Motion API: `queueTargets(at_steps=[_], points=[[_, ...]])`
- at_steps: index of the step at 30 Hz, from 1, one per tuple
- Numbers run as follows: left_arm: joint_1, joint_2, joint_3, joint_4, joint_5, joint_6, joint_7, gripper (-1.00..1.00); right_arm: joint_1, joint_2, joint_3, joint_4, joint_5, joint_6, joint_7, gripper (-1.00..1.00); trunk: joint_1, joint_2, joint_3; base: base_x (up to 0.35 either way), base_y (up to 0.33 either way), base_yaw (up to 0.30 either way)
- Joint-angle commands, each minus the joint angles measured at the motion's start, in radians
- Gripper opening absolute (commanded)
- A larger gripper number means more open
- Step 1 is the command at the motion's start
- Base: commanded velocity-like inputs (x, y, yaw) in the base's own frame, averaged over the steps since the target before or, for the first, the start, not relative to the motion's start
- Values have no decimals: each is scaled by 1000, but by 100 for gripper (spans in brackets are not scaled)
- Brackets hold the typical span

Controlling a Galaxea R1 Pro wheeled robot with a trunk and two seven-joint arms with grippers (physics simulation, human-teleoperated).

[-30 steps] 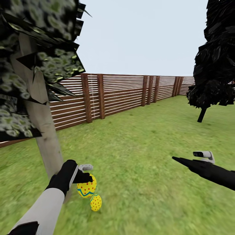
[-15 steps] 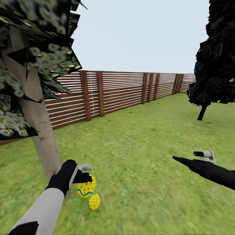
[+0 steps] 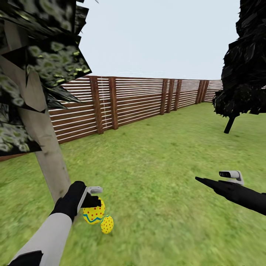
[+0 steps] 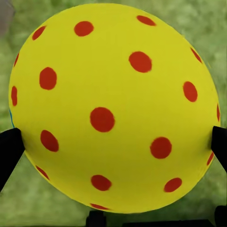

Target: Take the three Easter eggs out of the wicker basket on the lawn in the garden, then place them on the lawn next to a single tree (choose any tree) so that all three eggs are next to the same tree and none are left in the basket.

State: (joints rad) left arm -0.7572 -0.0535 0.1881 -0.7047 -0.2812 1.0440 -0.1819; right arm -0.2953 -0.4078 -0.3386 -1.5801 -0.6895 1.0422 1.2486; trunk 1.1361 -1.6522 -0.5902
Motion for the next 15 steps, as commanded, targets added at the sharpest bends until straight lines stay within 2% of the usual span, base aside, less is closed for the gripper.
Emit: queueTargets(at_steps=[1,8,15], points=[[-1,-2,6,-1,-9,3,1,-100,-1,0,0,0,-1,5,2,100,4,-8,-6,0,0,0],[-1,0,7,-1,-10,3,37,-100,-1,1,0,0,-2,5,3,100,31,-57,-39,0,0,0],[-1,3,5,-2,-10,3,45,-100,-1,1,0,0,-4,5,3,100,58,-106,-69,0,0,0]])
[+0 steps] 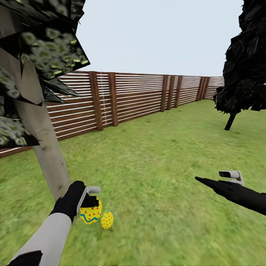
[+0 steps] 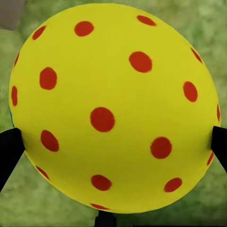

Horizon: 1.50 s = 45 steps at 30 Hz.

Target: Take the three Easter eggs out of the wicker basket on the lawn in the garden, then place them on the lawn next to a single tree (choose any tree) so that all three eggs are next to the same tree and none are left in the basket.

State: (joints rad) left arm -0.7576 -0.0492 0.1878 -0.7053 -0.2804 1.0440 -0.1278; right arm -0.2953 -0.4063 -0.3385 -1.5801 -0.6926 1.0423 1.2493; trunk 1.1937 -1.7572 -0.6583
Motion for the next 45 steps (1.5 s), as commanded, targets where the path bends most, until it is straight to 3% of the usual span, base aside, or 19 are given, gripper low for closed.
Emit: queueTargets(at_steps=[1,16,38,45], points=[[-1,-1,6,-1,-11,-2,-9,-100,-1,0,0,0,-1,5,2,100,4,-8,-5,0,0,0],[0,2,5,-2,-10,-40,-9,-100,-1,0,0,1,-2,5,4,100,61,-113,-52,0,0,9],[1,0,5,-9,-8,-68,-10,-100,-1,1,1,2,-2,5,5,100,146,-267,-121,0,0,247],[2,-1,6,-3,-8,-85,-9,-100,-1,1,0,3,-2,5,5,100,173,-316,-143,0,0,49]])
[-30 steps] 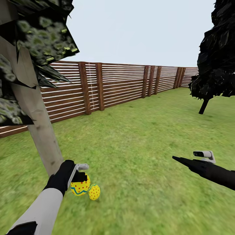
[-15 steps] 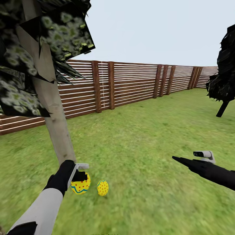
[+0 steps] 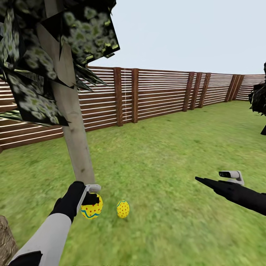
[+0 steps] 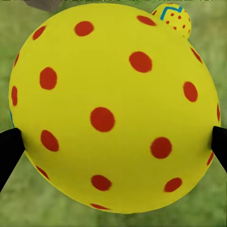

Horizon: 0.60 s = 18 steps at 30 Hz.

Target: Take the three Easter eggs out of the wicker basket on the lawn in the garden, then place them on the lawn next to a single tree (choose any tree) so that all three eggs are next to the same tree and none are left in the basket.

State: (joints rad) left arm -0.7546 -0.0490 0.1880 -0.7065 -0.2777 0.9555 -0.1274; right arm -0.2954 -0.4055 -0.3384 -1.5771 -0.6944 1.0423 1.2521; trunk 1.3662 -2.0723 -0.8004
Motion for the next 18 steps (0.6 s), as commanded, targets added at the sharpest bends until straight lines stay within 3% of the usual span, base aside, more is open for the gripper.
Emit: queueTargets(at_steps=[1,5,10,11,18], points=[[-1,-1,6,-1,-11,1,-10,-100,-1,0,0,0,-1,5,2,100,4,-8,-4,0,0,6],[0,-2,6,-1,-11,-3,-9,-100,-1,0,-18,-1,-2,5,3,100,19,-36,-17,0,0,2],[0,-3,5,-1,-11,-4,-9,-100,27,0,-104,-4,-3,5,23,100,38,-71,-32,0,0,0],[0,-3,5,-1,-11,-4,-9,-100,38,7,-136,-4,-3,5,41,100,42,-78,-36,0,0,0],[0,-3,5,0,-11,-10,-9,-100,51,18,-169,-5,-2,5,54,100,69,-127,-57,0,0,0]])
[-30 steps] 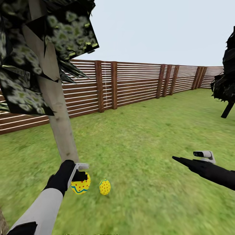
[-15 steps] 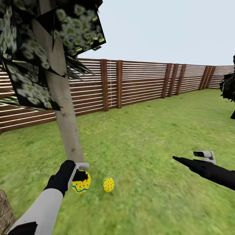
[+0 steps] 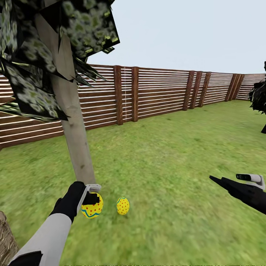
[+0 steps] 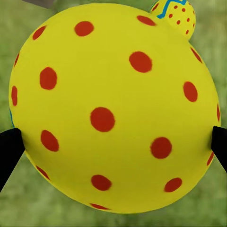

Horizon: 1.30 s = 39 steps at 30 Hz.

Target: Take the three Easter eggs out of the wicker basket on the lawn in the garden, then place them on the lawn next to a single tree (choose any tree) so that all three eggs are next to the same tree and none are left in the basket.

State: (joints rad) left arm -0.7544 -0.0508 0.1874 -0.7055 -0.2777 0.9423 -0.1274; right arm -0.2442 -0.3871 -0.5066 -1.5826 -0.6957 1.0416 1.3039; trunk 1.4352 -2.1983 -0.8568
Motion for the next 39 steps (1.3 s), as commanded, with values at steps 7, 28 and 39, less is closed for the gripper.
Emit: queueTargets(at_steps=[7,28,39], points=[[-1,-1,6,-1,-10,-7,-11,-100,0,1,-1,0,-2,6,-3,100,0,-1,-1,2,0,0],[-2,-1,6,0,-11,-11,-10,-100,0,1,-1,0,-1,6,11,100,0,-1,-1,165,-45,0],[-2,-1,6,-1,-11,-11,-11,-100,0,1,-2,0,-1,6,11,100,0,-1,-1,123,-4,0]])
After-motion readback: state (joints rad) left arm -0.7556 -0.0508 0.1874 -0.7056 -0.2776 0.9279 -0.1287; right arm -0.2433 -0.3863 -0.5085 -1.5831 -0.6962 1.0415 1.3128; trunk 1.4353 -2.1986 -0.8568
